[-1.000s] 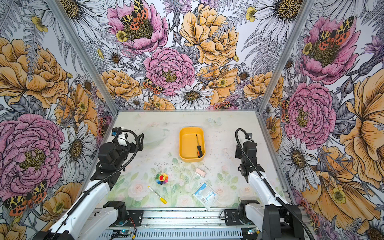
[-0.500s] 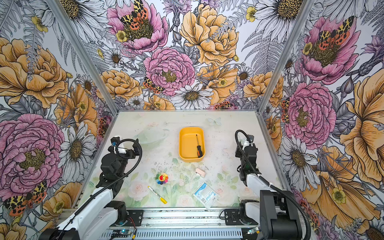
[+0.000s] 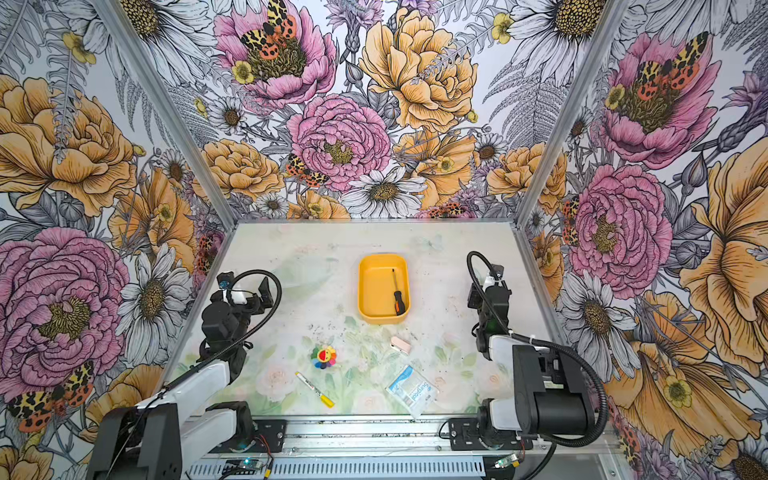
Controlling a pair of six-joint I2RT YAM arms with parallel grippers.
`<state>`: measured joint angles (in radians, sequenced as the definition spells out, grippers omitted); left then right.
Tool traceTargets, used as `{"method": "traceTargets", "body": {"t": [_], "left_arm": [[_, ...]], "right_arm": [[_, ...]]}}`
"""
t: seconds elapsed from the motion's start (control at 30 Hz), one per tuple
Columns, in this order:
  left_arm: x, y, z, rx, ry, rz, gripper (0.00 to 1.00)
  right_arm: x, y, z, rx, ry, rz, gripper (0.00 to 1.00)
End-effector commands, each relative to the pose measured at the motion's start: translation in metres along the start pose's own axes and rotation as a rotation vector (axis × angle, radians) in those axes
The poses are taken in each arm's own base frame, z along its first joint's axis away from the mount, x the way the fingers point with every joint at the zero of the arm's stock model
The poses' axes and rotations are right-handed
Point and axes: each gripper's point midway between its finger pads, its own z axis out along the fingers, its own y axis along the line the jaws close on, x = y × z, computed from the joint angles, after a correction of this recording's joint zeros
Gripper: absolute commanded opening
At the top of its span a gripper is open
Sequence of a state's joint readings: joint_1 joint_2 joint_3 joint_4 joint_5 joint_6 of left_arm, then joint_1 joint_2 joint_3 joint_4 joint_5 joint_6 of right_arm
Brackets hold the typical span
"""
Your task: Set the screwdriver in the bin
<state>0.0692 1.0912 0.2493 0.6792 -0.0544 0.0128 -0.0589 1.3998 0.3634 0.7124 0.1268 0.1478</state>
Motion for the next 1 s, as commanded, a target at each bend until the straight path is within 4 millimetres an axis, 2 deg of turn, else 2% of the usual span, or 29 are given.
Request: {"method": "traceTargets", "body": {"t": [0.0, 0.23, 0.4, 0.67, 0.73, 0.87, 0.97], "left_arm": [[-0.001, -0.002, 0.004, 0.034, -0.026, -0.019, 0.99], [0.011, -0.004, 0.028, 0.075, -0.001, -0.059, 0.99], [0.020, -0.015, 0.047, 0.147, 0.038, -0.075, 0.99], [0.029, -0.022, 0.048, 0.172, 0.024, -0.055, 0.99], [0.040, -0.027, 0.052, 0.178, 0.055, -0.031, 0.99], [0.042, -0.030, 0.060, 0.149, 0.074, -0.005, 0.99], [0.043, -0.031, 0.060, 0.138, 0.083, 0.003, 0.99]], "right_arm": [[-0.016, -0.002, 0.005, 0.010, -0.068, 0.015, 0.57], [-0.011, 0.001, 0.006, 0.016, -0.071, -0.001, 0.57], [-0.003, 0.009, 0.013, 0.025, -0.063, -0.045, 0.57], [-0.003, 0.010, 0.013, 0.027, -0.066, -0.050, 0.57], [-0.002, 0.010, 0.013, 0.027, -0.063, -0.050, 0.57], [-0.002, 0.010, 0.013, 0.027, -0.063, -0.051, 0.58], [-0.002, 0.010, 0.014, 0.026, -0.062, -0.051, 0.63]]}}
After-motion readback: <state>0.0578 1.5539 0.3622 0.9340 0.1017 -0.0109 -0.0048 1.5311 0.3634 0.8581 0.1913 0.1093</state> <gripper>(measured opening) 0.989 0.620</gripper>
